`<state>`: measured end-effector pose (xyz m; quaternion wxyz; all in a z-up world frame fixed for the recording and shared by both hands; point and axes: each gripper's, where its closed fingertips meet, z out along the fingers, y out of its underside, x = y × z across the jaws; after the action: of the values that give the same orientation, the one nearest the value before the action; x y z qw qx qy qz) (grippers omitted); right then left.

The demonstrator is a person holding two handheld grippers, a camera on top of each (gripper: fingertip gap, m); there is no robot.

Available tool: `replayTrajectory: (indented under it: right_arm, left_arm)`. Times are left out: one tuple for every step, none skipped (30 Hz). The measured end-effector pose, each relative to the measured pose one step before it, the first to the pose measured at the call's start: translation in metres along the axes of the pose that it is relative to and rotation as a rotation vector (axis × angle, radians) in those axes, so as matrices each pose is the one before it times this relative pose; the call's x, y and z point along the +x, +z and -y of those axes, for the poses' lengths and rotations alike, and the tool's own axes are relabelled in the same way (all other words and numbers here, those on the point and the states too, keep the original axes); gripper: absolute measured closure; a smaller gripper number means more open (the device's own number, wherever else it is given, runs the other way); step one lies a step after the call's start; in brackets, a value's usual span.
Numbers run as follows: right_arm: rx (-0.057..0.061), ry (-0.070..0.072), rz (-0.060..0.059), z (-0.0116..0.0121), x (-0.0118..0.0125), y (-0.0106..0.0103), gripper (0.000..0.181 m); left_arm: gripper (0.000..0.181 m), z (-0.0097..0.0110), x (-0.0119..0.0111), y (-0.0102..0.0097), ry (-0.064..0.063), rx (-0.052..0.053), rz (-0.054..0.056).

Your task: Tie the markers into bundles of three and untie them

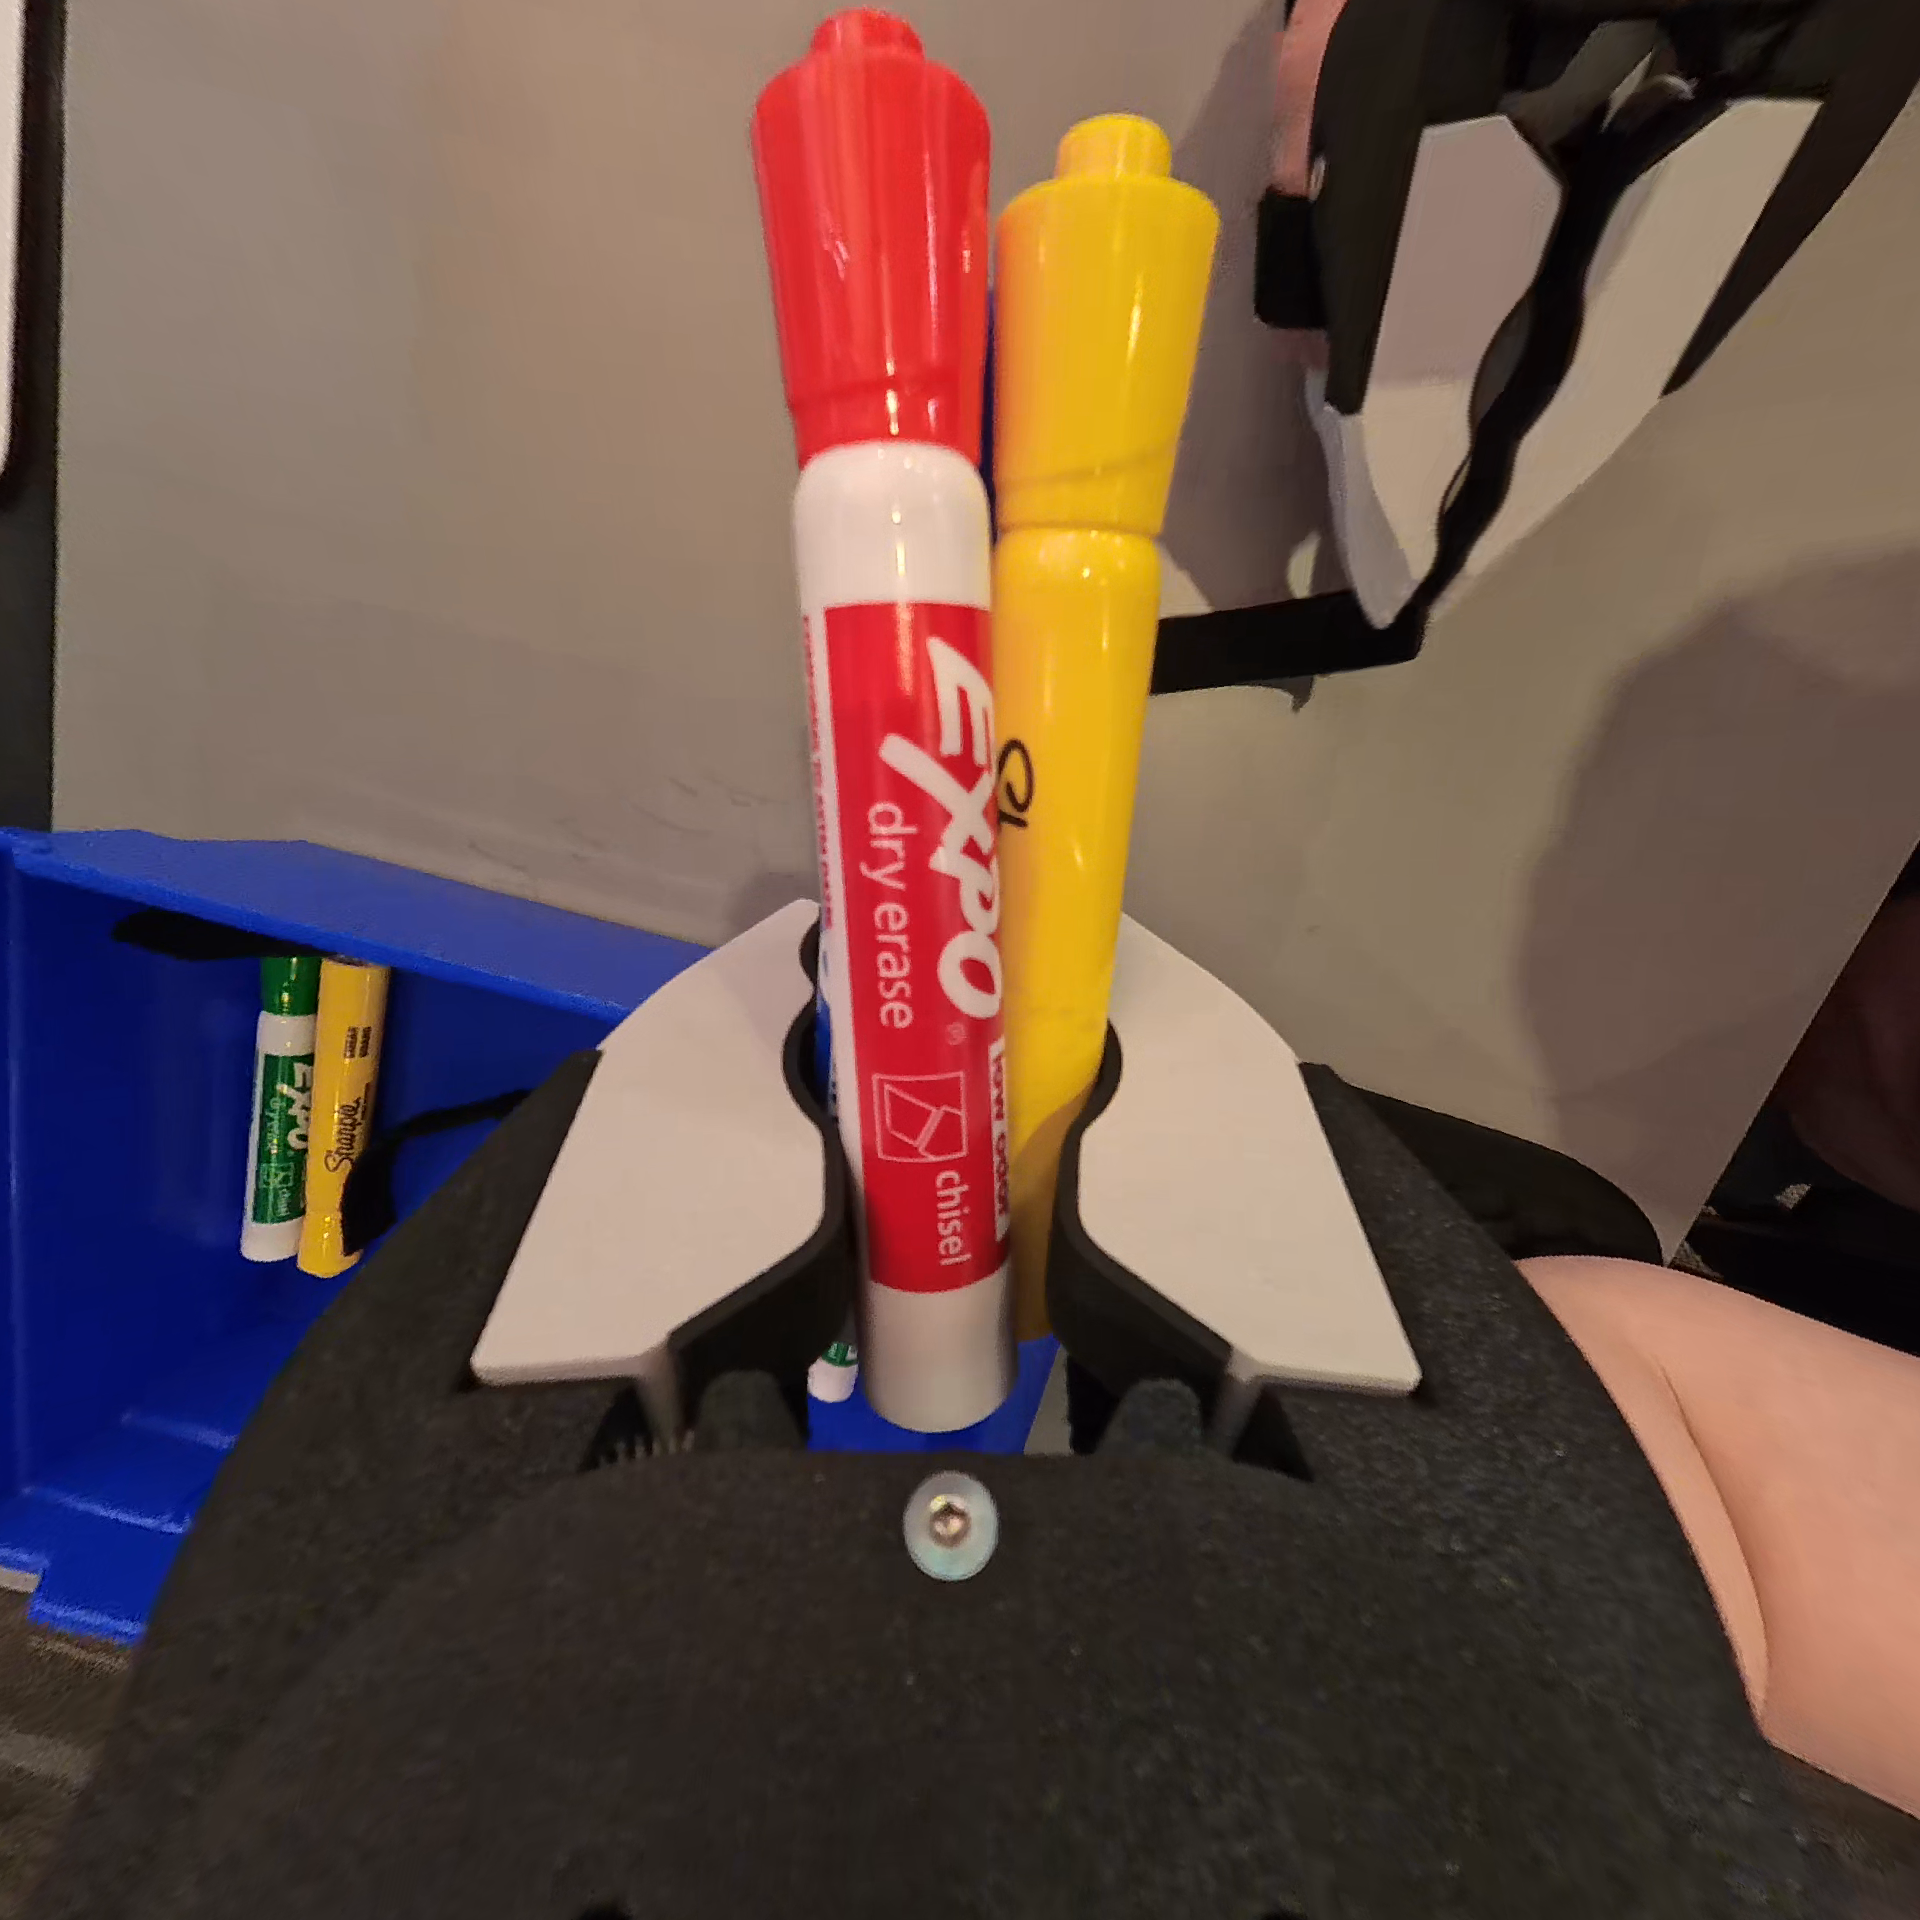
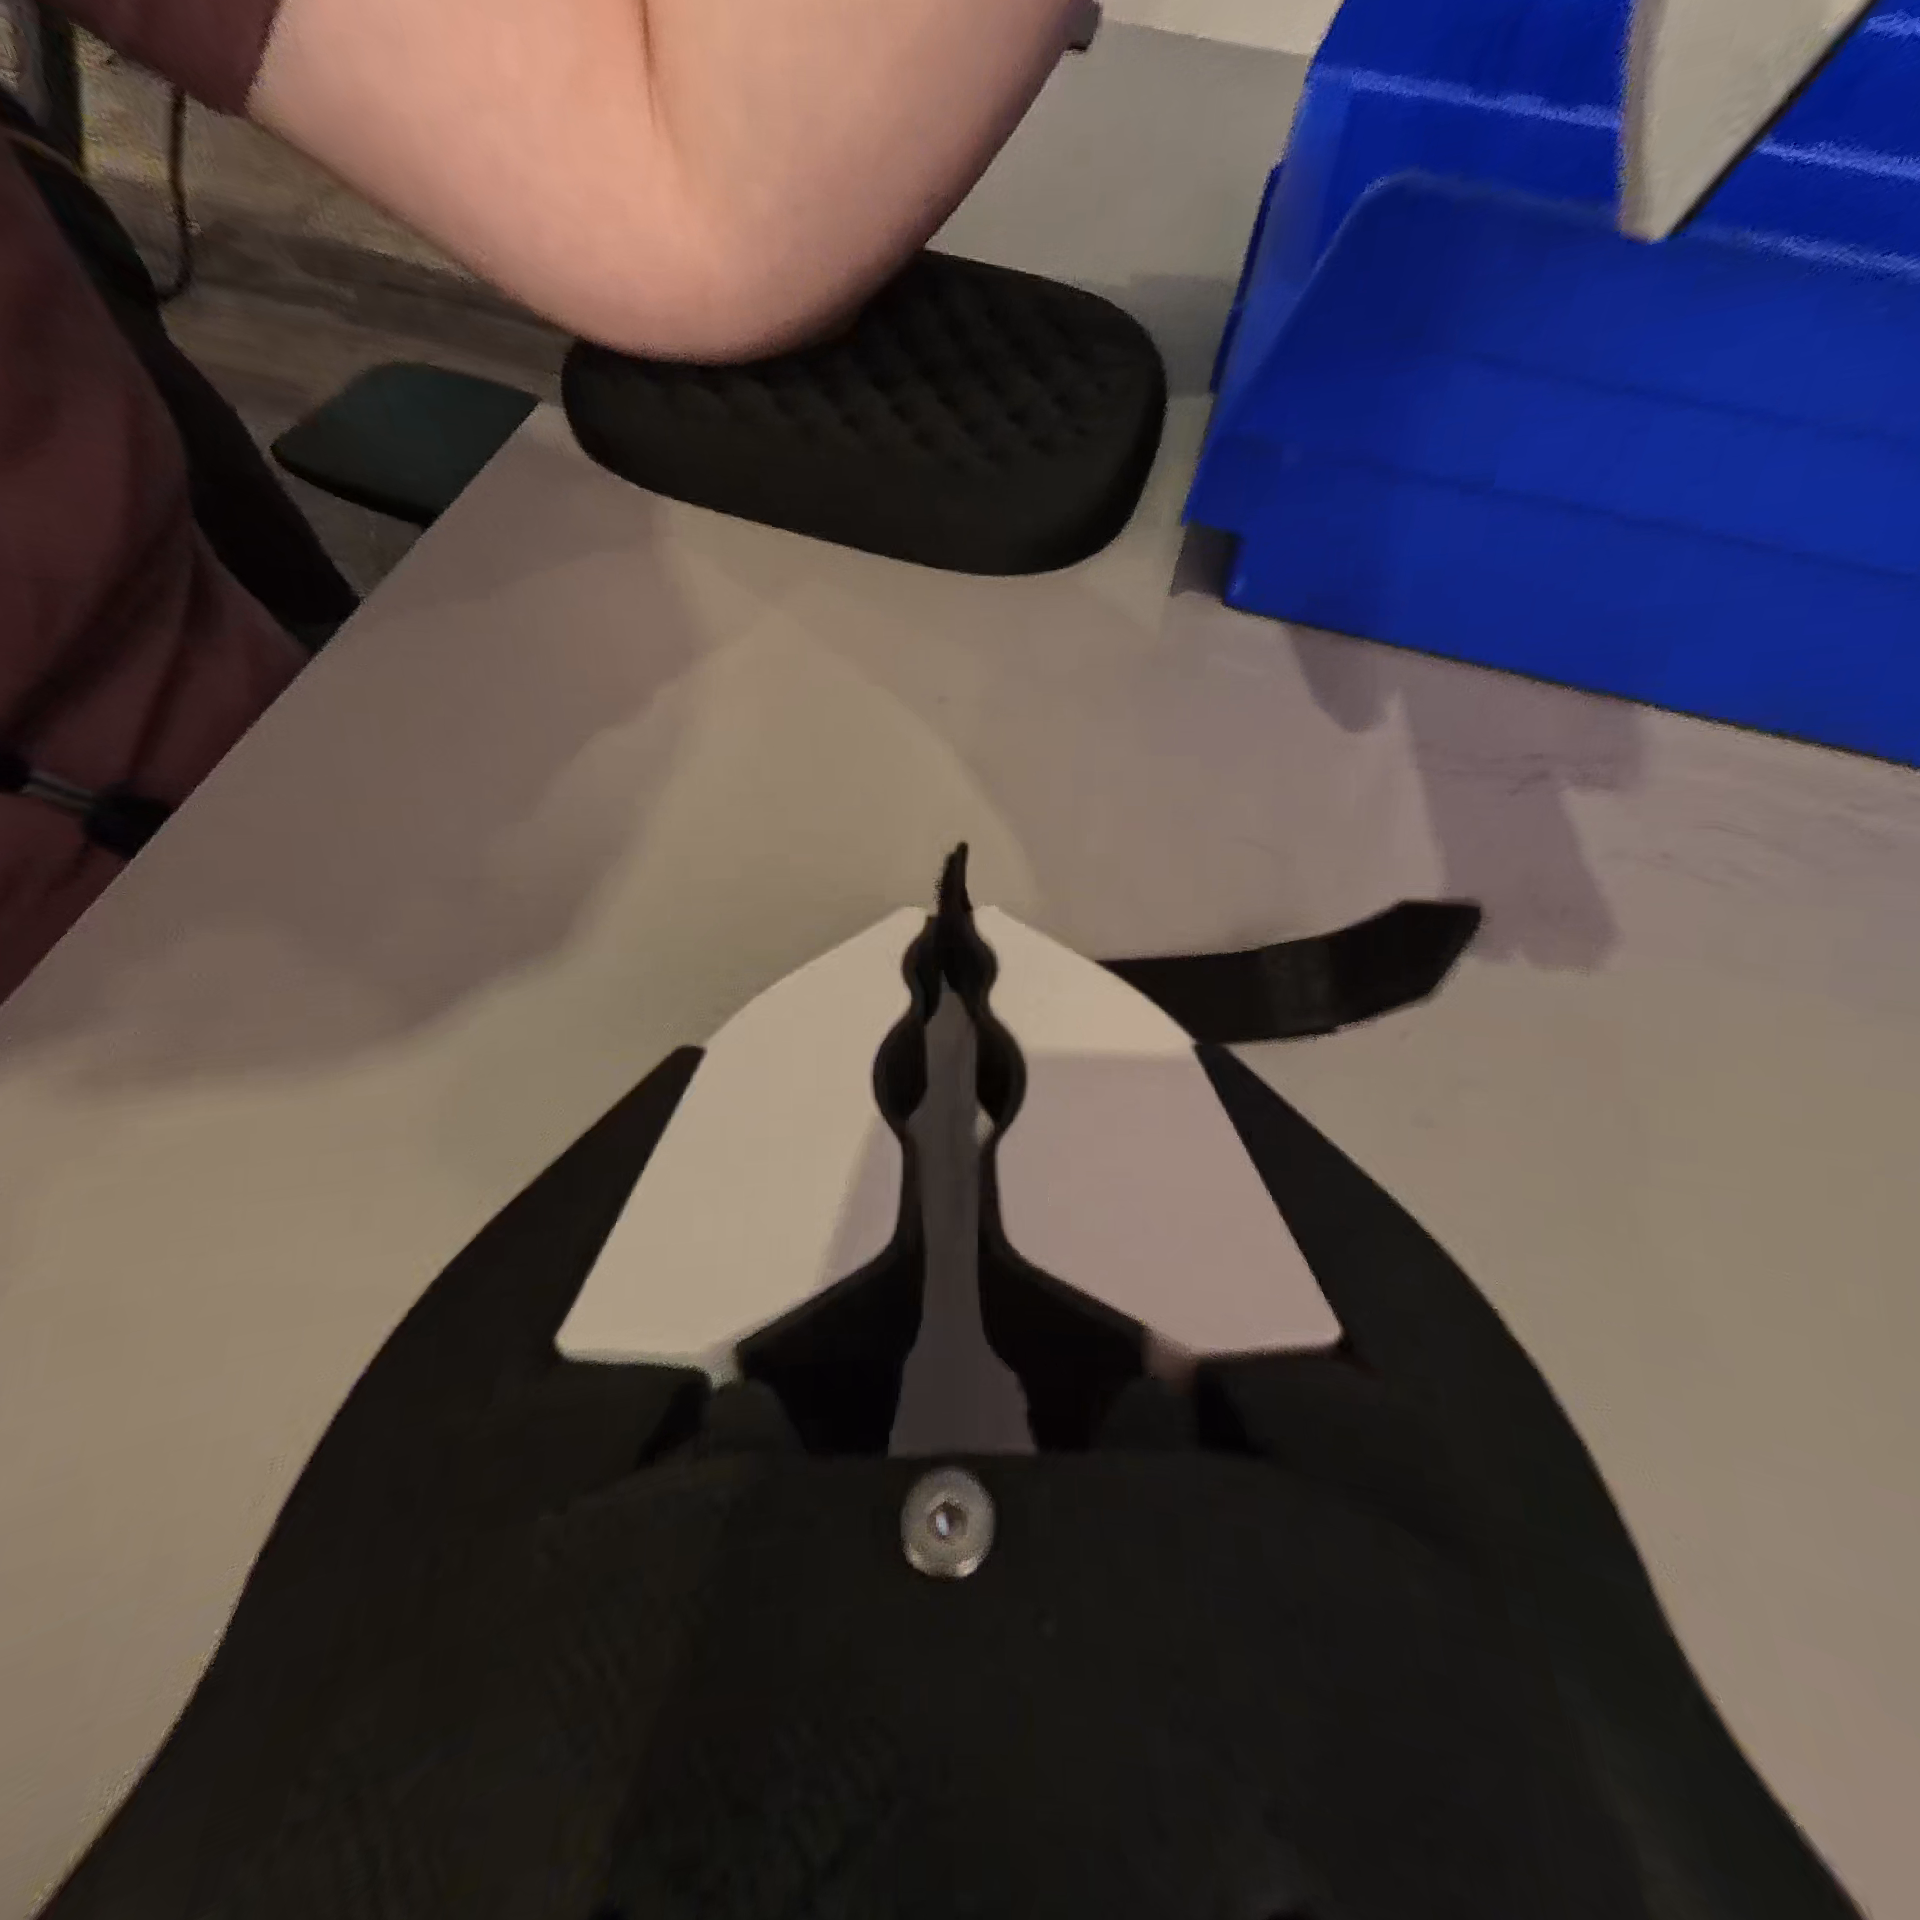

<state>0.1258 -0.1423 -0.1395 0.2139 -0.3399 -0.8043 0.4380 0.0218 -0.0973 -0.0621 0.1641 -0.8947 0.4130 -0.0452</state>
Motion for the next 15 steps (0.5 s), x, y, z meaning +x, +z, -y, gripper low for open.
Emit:
replayTrajectory:
  right_arm:
    - [-0.0031,0.0170,0.0017,-0.00072,0.00031,-0.00003,0.177]
    - [0.0163,0.0310,0.0289,0.00288,-0.00324,-0.00170,0.177]
    - [0.0429,0.0469,0.0305,0.00738,-0.00304,-0.00378,0.178]
    - [0.0609,0.0652,0.0147,0.01071,0.00022,-0.00578,0.178]
    - [0.0715,0.0739,0.0287,0.01348,-0.00113,-0.00746,0.178]
    - [0.0763,0.0747,0.0455,0.01533,-0.00380,-0.00836,0.178]
    - [0.0741,0.0718,0.0365,0.01616,-0.00329,-0.00872,0.178]
    - [0.0747,0.0646,0.0233,0.01652,-0.00234,-0.00846,0.178]
    - [0.0665,0.0548,0.0192,0.01558,-0.00248,-0.00769,0.178]
    - [0.0540,0.0465,0.0051,0.01379,-0.00100,-0.00689,0.178]
    - [0.0446,0.0408,0.0018,0.01253,-0.00032,-0.00614,0.178]
    - [0.0372,0.0311,0.0055,0.01118,-0.00110,-0.00523,0.178]
    - [0.0284,0.0350,-0.0174,0.00984,0.00220,-0.00464,0.178]
    - [0.0200,0.0387,-0.0268,0.00856,0.00411,-0.00414,0.178]
    - [0.0152,0.0242,-0.0080,0.00738,0.00111,-0.00337,0.178]
  left_arm:
    - [0.138,0.00054,0.00026,0.00230,0.0054,-0.0079,-0.0021]
    - [0.138,0.00086,0.00056,0.00270,0.0062,-0.0079,-0.0051]
    - [0.138,0.00102,0.00052,0.00294,0.0067,-0.0081,-0.0048]
    - [0.138,0.00133,0.00005,0.00300,0.0062,-0.0089,-0.0025]
    - [0.138,0.00158,0.00022,0.00313,0.0081,-0.0089,-0.0024]
    - [0.138,0.00217,0.00059,0.00335,0.0106,-0.0063,-0.0055]
    - [0.138,0.00270,0.00068,0.00326,0.0111,-0.0037,-0.0065]
    - [0.138,0.00315,0.00049,0.00317,0.0113,-0.0004,-0.0061]
    - [0.138,0.00328,0.00112,0.00315,0.0105,0.0012,-0.0098]
    - [0.138,0.00328,0.00199,0.00325,0.0114,0.0011,-0.0153]
    - [0.138,0.00388,0.00166,0.00303,0.0151,0.0046,-0.0127]
    - [0.138,0.00440,0.00182,0.00280,0.0154,0.0083,-0.0135]
    - [0.138,0.00392,0.00194,0.00247,0.0120,0.0077,-0.0146]
    - [0.138,0.00337,0.00126,0.00235,0.0114,0.0047,-0.0093]
    - [0.138,0.00251,0.00090,0.00224,0.0131,0.0023,-0.0058]
